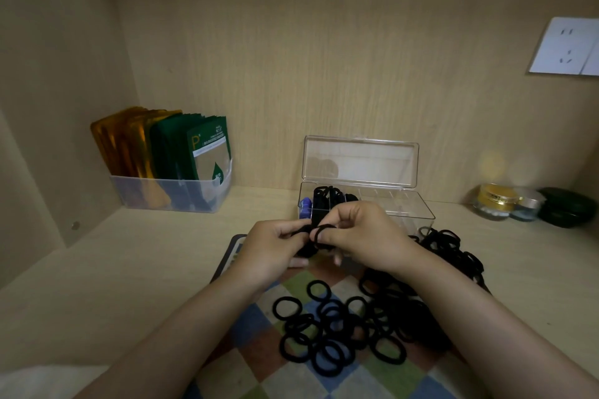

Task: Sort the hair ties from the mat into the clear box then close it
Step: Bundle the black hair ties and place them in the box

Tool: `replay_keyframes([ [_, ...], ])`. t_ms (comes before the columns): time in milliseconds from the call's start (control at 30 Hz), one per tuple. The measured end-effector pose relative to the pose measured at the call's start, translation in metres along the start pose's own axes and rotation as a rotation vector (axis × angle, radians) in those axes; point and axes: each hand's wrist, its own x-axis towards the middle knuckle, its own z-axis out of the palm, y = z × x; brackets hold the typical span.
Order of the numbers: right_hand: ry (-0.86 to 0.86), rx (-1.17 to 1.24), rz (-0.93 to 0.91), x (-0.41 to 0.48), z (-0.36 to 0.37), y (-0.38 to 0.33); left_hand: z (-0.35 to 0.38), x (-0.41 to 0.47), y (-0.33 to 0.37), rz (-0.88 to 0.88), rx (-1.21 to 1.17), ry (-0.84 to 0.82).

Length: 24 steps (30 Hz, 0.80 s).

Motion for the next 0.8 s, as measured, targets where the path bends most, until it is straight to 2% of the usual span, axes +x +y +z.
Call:
replay_keyframes([
  [133, 0.010, 0.065, -0.076, 0.000, 0.003, -0.003, 0.002, -0.004, 0.002, 0.015, 0.059, -0.023],
  [267, -0.009, 0.300, 0.015, 0.000, -0.003, -0.004, 0.003, -0.006, 0.005, 0.021, 0.099, -0.007],
  [400, 0.009, 0.143, 0.024, 0.002, 0.003, 0.001, 0.005, -0.008, 0.008, -0.049, -0.082, -0.176],
  [500, 0.102, 0.088, -0.004, 0.004, 0.005, 0.005, 0.006, -0.008, 0.009, -0.084, -0.262, -0.229],
  [600, 0.100, 0.053, -0.068, 0.004, 0.003, 0.006, 0.006, -0.010, 0.011, -0.114, -0.440, -0.246],
  [800, 0.018, -0.068, -0.146, 0.002, -0.003, 0.009, 0.009, -0.011, 0.007, -0.070, -0.282, -0.237],
])
